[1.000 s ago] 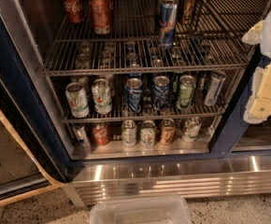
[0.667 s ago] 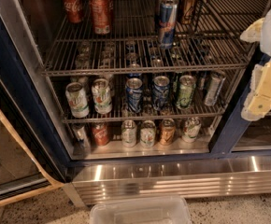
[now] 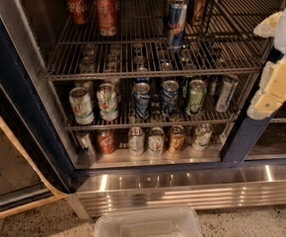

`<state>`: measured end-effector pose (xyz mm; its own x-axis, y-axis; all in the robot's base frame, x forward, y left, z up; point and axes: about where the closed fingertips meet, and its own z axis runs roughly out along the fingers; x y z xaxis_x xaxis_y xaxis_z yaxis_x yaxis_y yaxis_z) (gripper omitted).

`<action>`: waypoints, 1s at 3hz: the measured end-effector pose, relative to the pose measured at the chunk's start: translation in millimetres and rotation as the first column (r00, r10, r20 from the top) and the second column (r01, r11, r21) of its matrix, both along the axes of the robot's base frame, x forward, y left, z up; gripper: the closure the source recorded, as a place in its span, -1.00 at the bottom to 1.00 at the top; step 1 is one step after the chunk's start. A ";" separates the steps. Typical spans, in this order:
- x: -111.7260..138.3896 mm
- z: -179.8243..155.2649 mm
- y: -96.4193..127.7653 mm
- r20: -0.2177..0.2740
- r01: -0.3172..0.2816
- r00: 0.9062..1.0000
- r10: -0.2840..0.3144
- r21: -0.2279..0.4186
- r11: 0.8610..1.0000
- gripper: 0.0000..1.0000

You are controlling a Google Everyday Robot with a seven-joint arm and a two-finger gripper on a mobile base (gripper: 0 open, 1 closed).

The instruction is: Pick orange can from top shelf of fridge

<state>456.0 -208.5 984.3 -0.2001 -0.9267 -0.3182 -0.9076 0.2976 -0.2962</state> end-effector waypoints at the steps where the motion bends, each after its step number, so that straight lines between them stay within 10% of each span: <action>1: 30.3 12.9 7.5 0.103 -0.004 0.995 -0.007 0.108 0.994 -1.00; 3: 67.7 21.0 12.1 0.161 -0.011 0.987 -0.024 0.209 0.978 -1.00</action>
Offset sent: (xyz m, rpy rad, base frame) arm 0.1051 0.0113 0.0301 0.3102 -0.2215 -0.0170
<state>523.7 -196.4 1005.4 -0.1361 -0.8355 -0.5323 -0.8507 0.3739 -0.3695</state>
